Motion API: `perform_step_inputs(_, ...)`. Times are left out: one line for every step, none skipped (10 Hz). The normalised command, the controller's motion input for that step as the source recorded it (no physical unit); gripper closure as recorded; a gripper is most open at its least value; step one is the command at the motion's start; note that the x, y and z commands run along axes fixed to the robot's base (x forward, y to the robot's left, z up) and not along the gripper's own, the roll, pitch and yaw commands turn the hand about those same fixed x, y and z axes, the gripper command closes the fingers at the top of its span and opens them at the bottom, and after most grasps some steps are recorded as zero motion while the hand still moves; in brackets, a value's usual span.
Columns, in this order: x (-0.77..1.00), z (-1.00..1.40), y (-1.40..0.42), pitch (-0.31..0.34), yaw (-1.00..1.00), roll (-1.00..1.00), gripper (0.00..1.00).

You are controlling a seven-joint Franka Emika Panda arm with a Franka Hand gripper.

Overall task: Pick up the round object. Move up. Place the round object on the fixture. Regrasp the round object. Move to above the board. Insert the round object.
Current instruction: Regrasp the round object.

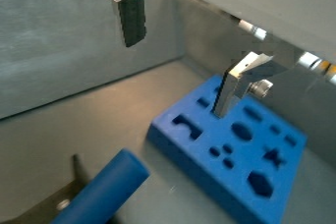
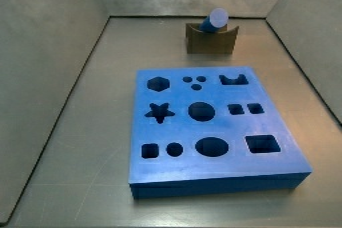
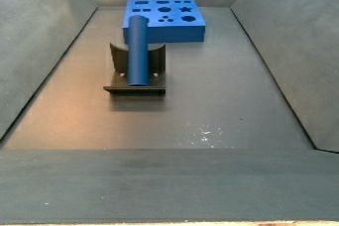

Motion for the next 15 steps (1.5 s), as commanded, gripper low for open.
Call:
perform_step_inputs(-0.01, 0.02, -0.02, 0.042, 0.02, 1.00, 0.00)
perform_step_inputs(-0.01, 0.01, -0.02, 0.041, 0.02, 1.00, 0.00)
perform_step_inputs(0.00, 0.01, -0.02, 0.037, 0.02, 1.00, 0.00)
perform_step_inputs(0.01, 0.01, -0.02, 0.036, 0.02, 1.00, 0.00)
perform_step_inputs(0.01, 0.01, -0.02, 0.036, 0.03, 1.00, 0.00)
perform_step_inputs(0.01, 0.01, -0.02, 0.041, 0.03, 1.00, 0.00)
perform_step_inputs(0.02, 0.01, -0.02, 0.050, 0.03, 1.00, 0.00)
perform_step_inputs(0.02, 0.01, -0.02, 0.056, 0.03, 1.00, 0.00)
perform_step_inputs(0.04, 0.00, -0.02, 0.068, 0.04, 1.00, 0.00)
perform_step_inputs(0.05, 0.00, -0.03, 0.079, 0.04, 1.00, 0.00)
perform_step_inputs(0.06, 0.00, -0.03, 0.093, 0.05, 1.00, 0.00)
perform_step_inputs(0.08, 0.00, -0.03, 0.115, 0.06, 1.00, 0.00)
perform_step_inputs(0.09, 0.00, -0.04, 0.136, 0.07, 1.00, 0.00)
perform_step_inputs(0.11, 0.00, -0.04, 0.161, 0.08, 1.00, 0.00)
perform_step_inputs(0.11, -0.01, -0.04, 0.192, 0.11, 1.00, 0.00)
